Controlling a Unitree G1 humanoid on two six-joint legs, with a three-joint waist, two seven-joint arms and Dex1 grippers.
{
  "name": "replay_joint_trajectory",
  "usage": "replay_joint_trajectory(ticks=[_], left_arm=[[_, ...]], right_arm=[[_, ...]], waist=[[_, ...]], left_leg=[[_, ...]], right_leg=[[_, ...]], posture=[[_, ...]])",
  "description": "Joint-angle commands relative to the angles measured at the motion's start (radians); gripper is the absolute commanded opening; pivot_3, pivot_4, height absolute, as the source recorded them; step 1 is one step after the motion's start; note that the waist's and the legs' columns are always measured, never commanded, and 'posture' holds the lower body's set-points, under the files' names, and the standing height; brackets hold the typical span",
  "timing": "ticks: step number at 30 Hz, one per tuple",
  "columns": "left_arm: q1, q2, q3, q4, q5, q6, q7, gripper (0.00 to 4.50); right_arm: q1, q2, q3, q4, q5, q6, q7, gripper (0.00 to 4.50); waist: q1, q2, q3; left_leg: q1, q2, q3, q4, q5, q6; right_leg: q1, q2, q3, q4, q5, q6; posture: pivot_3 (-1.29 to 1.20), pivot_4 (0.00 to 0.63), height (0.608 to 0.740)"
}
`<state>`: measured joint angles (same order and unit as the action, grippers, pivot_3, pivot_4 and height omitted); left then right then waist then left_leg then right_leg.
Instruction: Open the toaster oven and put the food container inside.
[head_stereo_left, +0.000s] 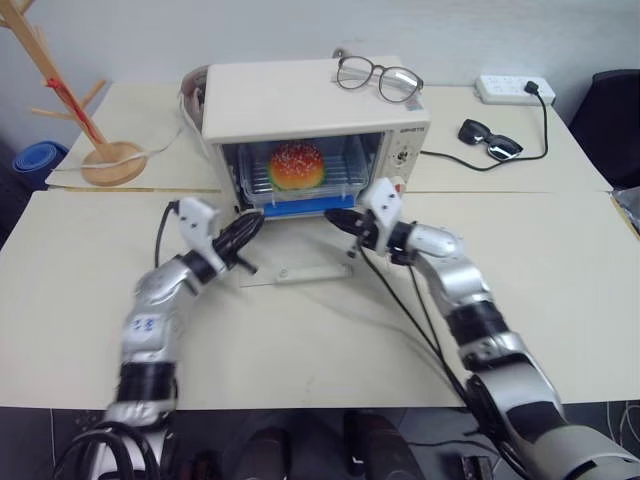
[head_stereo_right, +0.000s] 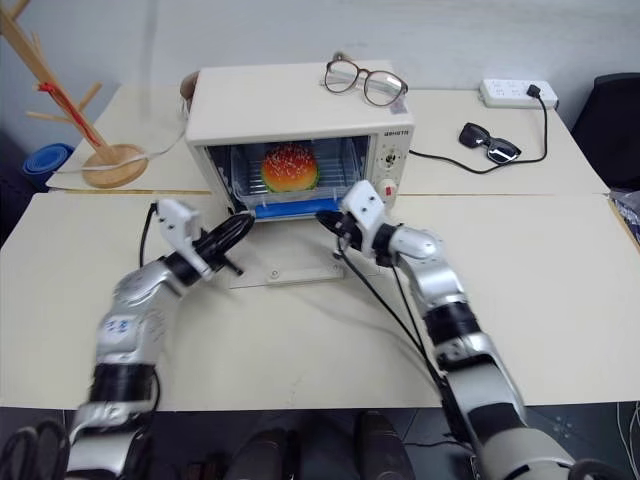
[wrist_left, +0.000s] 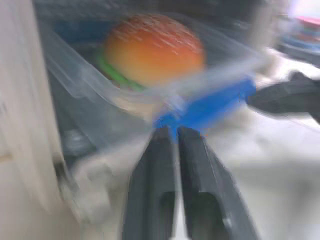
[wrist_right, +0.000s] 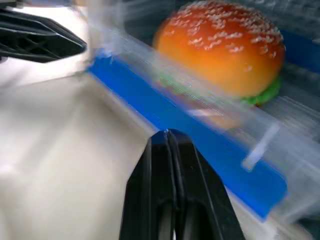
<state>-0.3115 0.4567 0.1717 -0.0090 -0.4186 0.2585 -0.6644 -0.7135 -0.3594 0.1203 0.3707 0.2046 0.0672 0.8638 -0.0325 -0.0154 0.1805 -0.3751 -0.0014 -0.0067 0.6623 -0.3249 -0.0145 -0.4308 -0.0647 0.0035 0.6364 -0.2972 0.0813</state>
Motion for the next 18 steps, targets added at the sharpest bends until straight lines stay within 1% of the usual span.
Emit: replay_joint_trajectory(ticks=[1,3,4,6,8,10,11,12,14,18], left_arm=[[0.099,0.127,0.093,-0.123,-0.085,-0.017,-0.172,1.47],[0.146,0.191,0.113,-0.142,-0.104,-0.044,-0.262,2.09],[0.171,0.222,0.127,-0.146,-0.12,-0.073,-0.332,2.37],[0.214,0.27,0.142,-0.146,-0.147,-0.117,-0.456,3.05],[0.232,0.299,0.136,-0.14,-0.159,-0.126,-0.517,3.67],[0.232,0.314,0.117,-0.132,-0.157,-0.125,-0.554,4.29],[0.22,0.307,0.111,-0.125,-0.158,-0.129,-0.559,4.47],[0.204,0.297,0.107,-0.117,-0.157,-0.129,-0.554,4.47],[0.172,0.277,0.101,-0.108,-0.161,-0.126,-0.542,4.47],[0.142,0.243,0.105,-0.108,-0.181,-0.1,-0.513,4.47]], right_arm=[[0.077,-0.137,-0.103,-0.154,0.09,0.03,0.115,0.0],[0.117,-0.205,-0.131,-0.123,0.084,-0.011,0.156,0.0],[0.134,-0.239,-0.147,-0.078,0.076,-0.051,0.184,0.0],[0.154,-0.297,-0.162,0.05,0.04,-0.163,0.231,0.0],[0.154,-0.327,-0.15,0.156,0.013,-0.264,0.281,0.0],[0.134,-0.331,-0.136,0.28,-0.015,-0.323,0.292,0.0],[0.123,-0.329,-0.122,0.344,-0.042,-0.364,0.294,0.0],[0.112,-0.325,-0.107,0.391,-0.066,-0.405,0.299,0.0],[0.095,-0.297,-0.099,0.445,-0.071,-0.429,0.317,0.0],[0.086,-0.231,-0.088,0.446,-0.039,-0.441,0.386,0.0]], waist=[[0.005,0.001,0.0],[0.006,0.001,0.0],[0.006,0.001,0.0],[0.006,0.001,0.0],[0.006,0.002,0.001],[0.005,0.002,0.001],[0.004,0.002,0.001],[0.003,0.002,0.001],[-0.001,0.002,0.001],[-0.007,0.002,0.001]], left_leg=[[0.0,0.0,0.0,0.0,0.0,0.0],[0.001,0.0,0.0,0.001,0.0,0.001],[0.003,0.0,-0.001,0.001,-0.003,0.007],[0.006,0.0,-0.001,0.0,-0.004,0.007],[0.007,-0.001,-0.001,0.0,-0.004,0.008],[0.007,0.0,0.0,0.0,-0.004,0.008],[0.006,0.0,0.0,0.0,-0.004,0.008],[0.006,0.0,0.001,0.0,-0.004,0.008],[0.006,0.0,0.002,0.0,-0.004,0.008],[0.007,0.003,0.004,0.0,-0.003,0.007]], right_leg=[[0.0,0.0,0.0,-0.001,0.0,0.0],[0.002,-0.001,0.0,-0.005,0.0,-0.001],[0.004,-0.001,-0.001,-0.005,0.0,-0.001],[0.007,-0.002,-0.001,-0.006,0.001,-0.002],[0.008,-0.002,-0.001,-0.007,0.001,-0.002],[0.007,-0.002,-0.001,-0.007,0.001,-0.002],[0.007,-0.002,0.0,-0.007,0.001,-0.002],[0.006,-0.002,0.0,-0.007,0.001,-0.002],[0.006,-0.001,0.001,-0.007,0.001,-0.002],[0.006,0.003,0.002,-0.005,0.001,-0.002]], posture=[[0.0,0.15,0.74],[0.0,0.15,0.74],[0.0,0.15,0.74],[0.0,0.15,0.74],[0.0,0.15,0.74],[0.0,0.15,0.74],[0.0,0.15,0.74],[0.0,0.15,0.74],[0.0,0.15,0.74],[0.0,0.15,0.74]])
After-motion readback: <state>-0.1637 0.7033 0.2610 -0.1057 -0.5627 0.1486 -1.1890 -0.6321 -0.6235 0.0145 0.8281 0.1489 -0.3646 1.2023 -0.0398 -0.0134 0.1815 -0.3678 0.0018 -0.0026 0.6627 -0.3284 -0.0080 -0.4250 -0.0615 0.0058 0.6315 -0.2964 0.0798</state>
